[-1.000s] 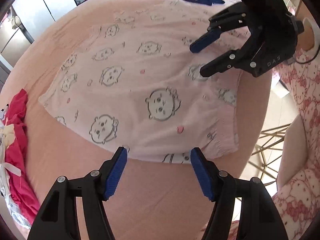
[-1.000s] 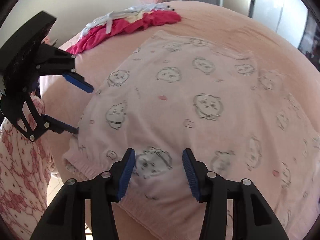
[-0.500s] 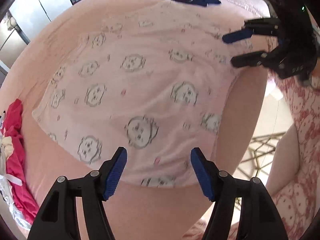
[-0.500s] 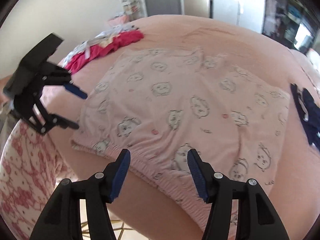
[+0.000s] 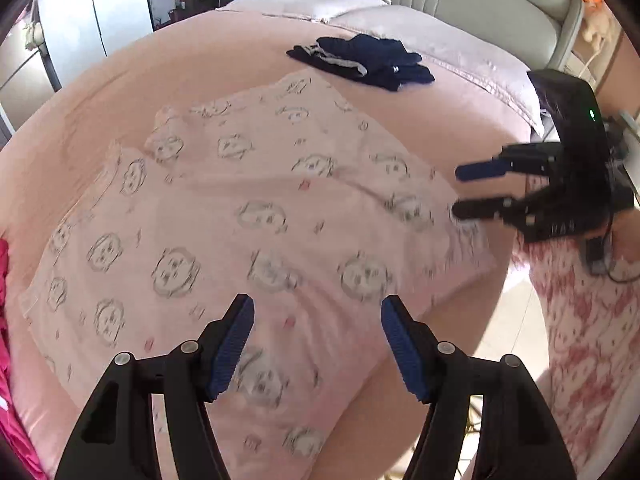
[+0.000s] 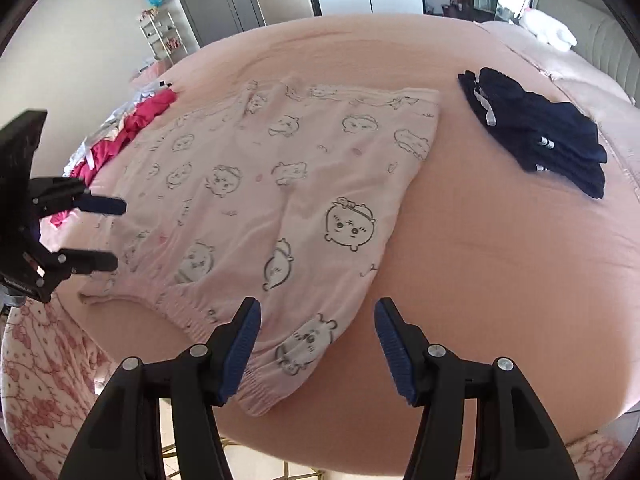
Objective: Fold clothes
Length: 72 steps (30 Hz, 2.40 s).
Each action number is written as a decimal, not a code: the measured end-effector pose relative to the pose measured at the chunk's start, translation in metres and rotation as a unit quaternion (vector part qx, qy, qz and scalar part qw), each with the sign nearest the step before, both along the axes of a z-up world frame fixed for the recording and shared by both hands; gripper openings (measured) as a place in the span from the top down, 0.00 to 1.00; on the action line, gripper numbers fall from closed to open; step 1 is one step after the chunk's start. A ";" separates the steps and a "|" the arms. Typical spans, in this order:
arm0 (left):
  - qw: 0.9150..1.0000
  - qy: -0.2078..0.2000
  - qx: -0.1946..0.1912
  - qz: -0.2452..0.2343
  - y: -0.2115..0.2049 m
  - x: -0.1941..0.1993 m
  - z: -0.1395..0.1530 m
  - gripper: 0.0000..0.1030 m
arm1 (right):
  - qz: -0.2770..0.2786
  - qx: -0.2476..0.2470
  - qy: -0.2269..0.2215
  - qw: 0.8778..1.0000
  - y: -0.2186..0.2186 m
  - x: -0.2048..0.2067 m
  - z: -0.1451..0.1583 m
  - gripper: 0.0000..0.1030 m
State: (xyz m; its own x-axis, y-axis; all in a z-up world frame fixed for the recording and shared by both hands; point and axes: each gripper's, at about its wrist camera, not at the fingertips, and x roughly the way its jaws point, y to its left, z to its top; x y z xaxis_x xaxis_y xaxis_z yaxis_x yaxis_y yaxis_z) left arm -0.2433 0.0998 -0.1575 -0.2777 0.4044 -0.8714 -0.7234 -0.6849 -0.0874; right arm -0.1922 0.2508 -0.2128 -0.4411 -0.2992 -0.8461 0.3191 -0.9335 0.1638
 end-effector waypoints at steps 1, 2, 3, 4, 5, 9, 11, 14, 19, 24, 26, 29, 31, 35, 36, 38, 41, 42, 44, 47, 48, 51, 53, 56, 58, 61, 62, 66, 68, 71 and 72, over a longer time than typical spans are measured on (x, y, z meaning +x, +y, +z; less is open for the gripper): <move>1.000 0.002 -0.003 0.004 0.018 -0.001 -0.005 0.38 | 0.003 0.012 0.010 1.000 -0.003 -0.006 -0.001 0.43; 1.000 0.001 -0.013 0.004 0.024 0.007 -0.014 0.38 | 0.008 0.020 0.019 1.000 -0.006 -0.012 -0.003 0.43; 1.000 0.000 -0.023 0.003 0.031 0.014 -0.022 0.38 | 0.014 0.029 0.028 0.999 -0.009 -0.018 -0.004 0.43; 0.999 -0.003 -0.039 -0.005 0.032 0.014 -0.032 0.38 | 0.023 0.028 0.035 0.999 -0.008 -0.023 -0.005 0.43; 0.998 -0.003 -0.065 -0.013 0.030 0.020 -0.039 0.37 | 0.036 0.039 0.026 0.998 -0.010 -0.029 -0.013 0.43; 0.996 -0.002 -0.089 -0.030 0.015 0.029 -0.042 0.36 | 0.084 0.091 0.020 0.992 0.004 -0.031 -0.024 0.45; 0.994 -0.013 -0.101 -0.035 0.001 0.033 -0.038 0.36 | 0.074 0.131 0.011 0.989 0.023 -0.027 -0.025 0.45; 0.998 0.003 -0.054 -0.021 0.004 0.028 -0.021 0.36 | 0.018 0.091 0.000 0.996 0.044 -0.026 -0.011 0.45; 0.998 0.026 -0.046 -0.026 0.048 0.012 -0.030 0.36 | 0.046 -0.022 -0.003 0.999 0.000 -0.027 -0.007 0.45; 0.996 0.009 -0.088 -0.017 0.015 0.031 -0.044 0.35 | 0.090 0.064 0.001 0.994 -0.022 -0.007 -0.025 0.45; 0.996 0.006 -0.089 0.002 -0.005 0.037 -0.037 0.35 | 0.086 0.103 -0.005 0.991 -0.015 0.004 -0.023 0.43; 0.999 0.013 0.014 0.037 -0.019 0.037 -0.016 0.35 | 0.064 0.079 -0.009 0.995 -0.001 0.011 -0.012 0.43; 0.995 0.018 0.072 0.060 -0.015 0.026 -0.007 0.34 | 0.047 0.030 0.001 0.998 -0.001 0.003 -0.001 0.43; 0.999 -0.009 -0.020 0.042 0.019 -0.009 -0.043 0.34 | 0.050 0.042 0.000 0.998 -0.021 -0.026 -0.017 0.43; 0.998 -0.012 -0.065 0.023 0.021 -0.007 -0.056 0.32 | 0.053 0.053 -0.002 0.997 -0.018 -0.030 -0.018 0.43; 0.996 -0.009 -0.085 -0.001 0.011 -0.003 -0.050 0.32 | 0.058 0.074 -0.006 0.996 -0.011 -0.039 -0.020 0.43; 0.997 0.020 -0.068 -0.022 0.000 0.000 -0.031 0.33 | 0.043 0.107 0.023 0.993 0.014 -0.044 -0.005 0.43; 0.998 0.026 -0.044 -0.028 0.001 -0.002 -0.025 0.33 | 0.033 0.085 0.027 0.995 0.018 -0.051 -0.001 0.43; 0.999 0.029 -0.019 -0.034 0.014 -0.013 -0.024 0.33 | 0.020 0.040 0.031 0.999 0.019 -0.066 0.002 0.43; 0.997 0.003 -0.052 -0.061 0.039 -0.032 -0.050 0.33 | 0.068 0.032 0.008 0.997 -0.016 -0.089 -0.019 0.43; 0.993 -0.002 -0.090 -0.074 0.039 -0.032 -0.062 0.30 | 0.090 0.057 0.000 0.994 -0.028 -0.094 -0.029 0.43; 0.994 -0.008 -0.087 -0.068 0.004 -0.029 -0.057 0.30 | 0.104 0.108 0.022 0.989 -0.014 -0.091 -0.032 0.39; 0.995 -0.002 -0.085 -0.055 -0.015 -0.022 -0.050 0.30 | 0.056 0.130 0.021 0.990 0.018 -0.096 -0.024 0.25; 0.996 0.014 -0.067 -0.051 -0.017 -0.011 -0.041 0.31 | -0.006 0.083 0.024 0.996 0.052 -0.106 -0.005 0.25; 0.998 0.006 -0.040 -0.043 -0.009 -0.008 -0.039 0.31 | -0.032 0.014 0.013 0.999 0.060 -0.120 0.000 0.25; 0.999 0.005 -0.011 -0.037 0.001 -0.002 -0.038 0.31 | -0.039 -0.058 -0.012 0.997 0.057 -0.141 -0.006 0.25; 0.999 0.004 -0.008 -0.038 0.004 0.001 -0.040 0.31 | -0.036 -0.076 -0.022 0.996 0.053 -0.148 -0.010 0.25; 1.000 -0.019 -0.009 -0.021 0.007 0.003 -0.046 0.31 | -0.010 -0.086 -0.040 0.995 0.030 -0.161 -0.027 0.65; 1.000 -0.016 -0.009 -0.021 0.005 0.007 -0.046 0.31 | -0.001 -0.110 -0.046 0.993 0.026 -0.166 -0.029 0.94; 1.000 -0.017 -0.005 -0.018 0.004 0.011 -0.044 0.31 | 0.015 -0.098 -0.029 0.995 0.019 -0.159 -0.022 1.00; 1.000 -0.014 0.003 -0.019 0.005 0.012 -0.042 0.31 | 0.019 -0.056 -0.012 0.998 0.015 -0.156 -0.019 1.00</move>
State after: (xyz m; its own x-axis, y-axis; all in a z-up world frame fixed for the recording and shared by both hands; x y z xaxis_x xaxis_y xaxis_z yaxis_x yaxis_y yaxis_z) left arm -0.2313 0.1052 -0.1992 -0.2375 0.4191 -0.8763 -0.7457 -0.6568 -0.1120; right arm -0.3482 0.2658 -0.2319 -0.4071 -0.4081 -0.8172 0.3483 -0.8964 0.2741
